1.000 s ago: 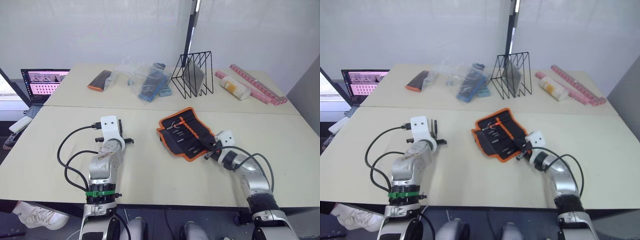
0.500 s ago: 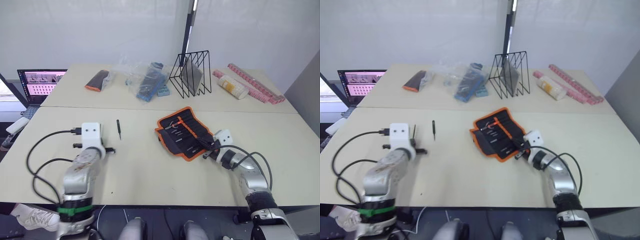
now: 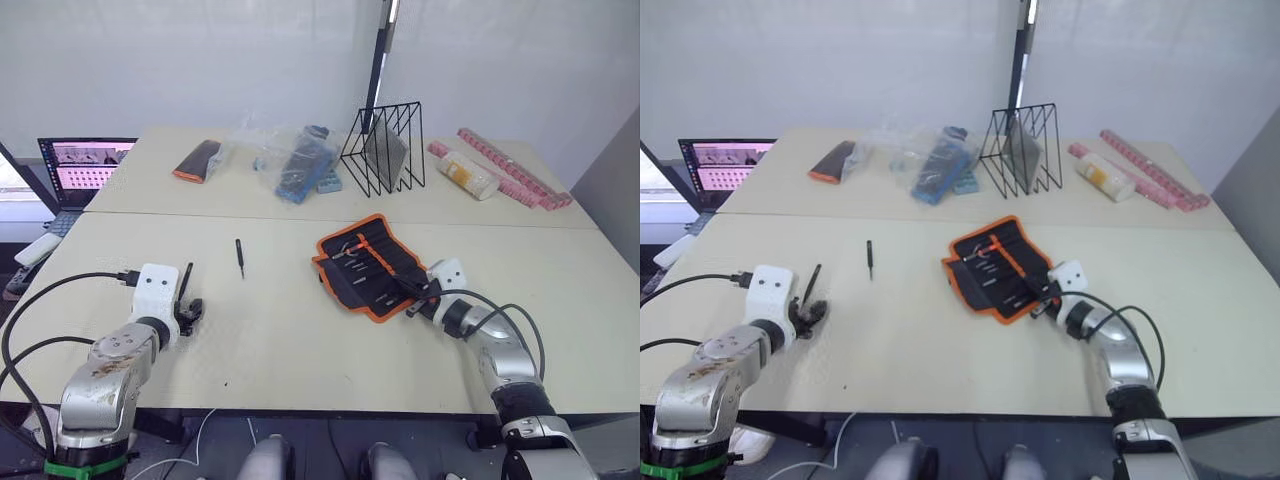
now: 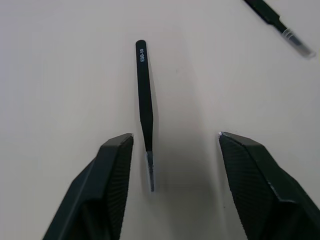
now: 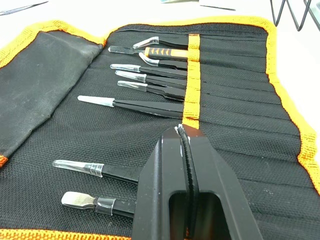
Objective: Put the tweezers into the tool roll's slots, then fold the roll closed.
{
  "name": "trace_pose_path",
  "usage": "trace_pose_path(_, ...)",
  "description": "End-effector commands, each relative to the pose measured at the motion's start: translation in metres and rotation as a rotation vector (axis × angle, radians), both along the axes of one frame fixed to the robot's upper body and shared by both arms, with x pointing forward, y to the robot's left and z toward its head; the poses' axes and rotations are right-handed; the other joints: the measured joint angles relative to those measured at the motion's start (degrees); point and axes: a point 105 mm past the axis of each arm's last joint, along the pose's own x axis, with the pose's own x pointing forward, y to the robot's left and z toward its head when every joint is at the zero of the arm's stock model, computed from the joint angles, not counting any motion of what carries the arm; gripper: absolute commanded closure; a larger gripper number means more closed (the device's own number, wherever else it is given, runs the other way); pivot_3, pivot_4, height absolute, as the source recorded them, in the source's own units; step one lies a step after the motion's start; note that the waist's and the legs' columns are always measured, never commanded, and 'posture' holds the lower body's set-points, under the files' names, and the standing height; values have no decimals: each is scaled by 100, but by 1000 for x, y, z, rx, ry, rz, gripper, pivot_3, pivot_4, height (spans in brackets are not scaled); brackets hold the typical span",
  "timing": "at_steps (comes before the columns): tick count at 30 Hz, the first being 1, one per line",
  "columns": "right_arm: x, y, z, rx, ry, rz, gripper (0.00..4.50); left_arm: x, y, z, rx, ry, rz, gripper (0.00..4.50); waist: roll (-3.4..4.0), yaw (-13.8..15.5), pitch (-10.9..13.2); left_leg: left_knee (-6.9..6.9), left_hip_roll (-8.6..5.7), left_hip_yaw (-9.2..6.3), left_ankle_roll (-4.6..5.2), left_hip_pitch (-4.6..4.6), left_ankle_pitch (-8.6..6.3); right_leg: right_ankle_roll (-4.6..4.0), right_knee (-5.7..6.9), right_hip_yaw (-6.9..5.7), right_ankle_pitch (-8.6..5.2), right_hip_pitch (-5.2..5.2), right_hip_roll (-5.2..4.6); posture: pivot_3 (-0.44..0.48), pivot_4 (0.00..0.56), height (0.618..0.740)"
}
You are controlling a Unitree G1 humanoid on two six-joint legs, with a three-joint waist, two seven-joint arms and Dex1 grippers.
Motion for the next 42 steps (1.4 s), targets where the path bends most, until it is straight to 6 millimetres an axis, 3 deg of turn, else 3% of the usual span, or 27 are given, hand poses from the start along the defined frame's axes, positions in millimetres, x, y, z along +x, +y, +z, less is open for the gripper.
trace_pose_path(1, -4, -7, -20, -33, 82, -21, 4500, -6, 3, 22, -10, -113, 15, 226, 0, 0, 0, 0, 0, 0, 0, 0, 0, 0, 0, 1, 0, 0, 0, 0, 150, 685)
trace_pose_path(2, -4, -7, -21, -34, 84, -19, 4500, -8, 5, 22, -26, -122, 26, 43, 0, -2, 0, 0, -1, 0, 0, 0, 0, 0, 0, 0, 0, 1, -1, 0, 150, 685)
trace_pose_path(8, -3, -2, -21, -34, 87, -3, 4500, -5, 18, 17, -204, -170, 61, 43, 0, 1, 0, 1, 1, -1, 1, 0, 0, 0, -4, -2, 0, 3, 0, 0, 150, 685)
trace_pose_path(13, -3, -2, -20, -36, 85, 3, 4500, 9, 27, 18, -218, -197, 35, 43, 0, -9, 0, 1, 1, 0, 19, 0, 11, 0, -3, -3, 0, 3, 3, 0, 150, 685)
trace_pose_path(24, -4, -1, -18, -35, 77, 2, 4500, 17, 14, -7, -191, -139, 17, 43, 0, -5, 0, -1, 1, 0, 27, -1, 15, -1, -4, -1, 0, 0, 0, 0, 150, 685)
trace_pose_path(34, -5, 2, -18, -33, 78, 8, 4500, 21, 8, -17, -119, -89, -6, 3199, 1, 4, 0, -1, -1, 0, 3, 0, 1, 0, -4, -2, 0, 1, -1, 0, 150, 685)
trace_pose_path(38, -5, 2, -19, -52, 79, 14, 4500, 22, 13, -10, -109, -128, 11, 4488, 1, 3, -1, -1, -1, 1, 3, 0, 1, 0, -4, -2, 0, 1, -1, 0, 150, 685)
trace_pose_path(42, -4, 2, -19, -45, 80, 10, 4500, 25, 13, 7, -106, -187, -11, 4488, 1, 1, 0, -1, 0, 1, 3, 0, 1, 0, -4, -3, 0, 1, 0, 0, 150, 685)
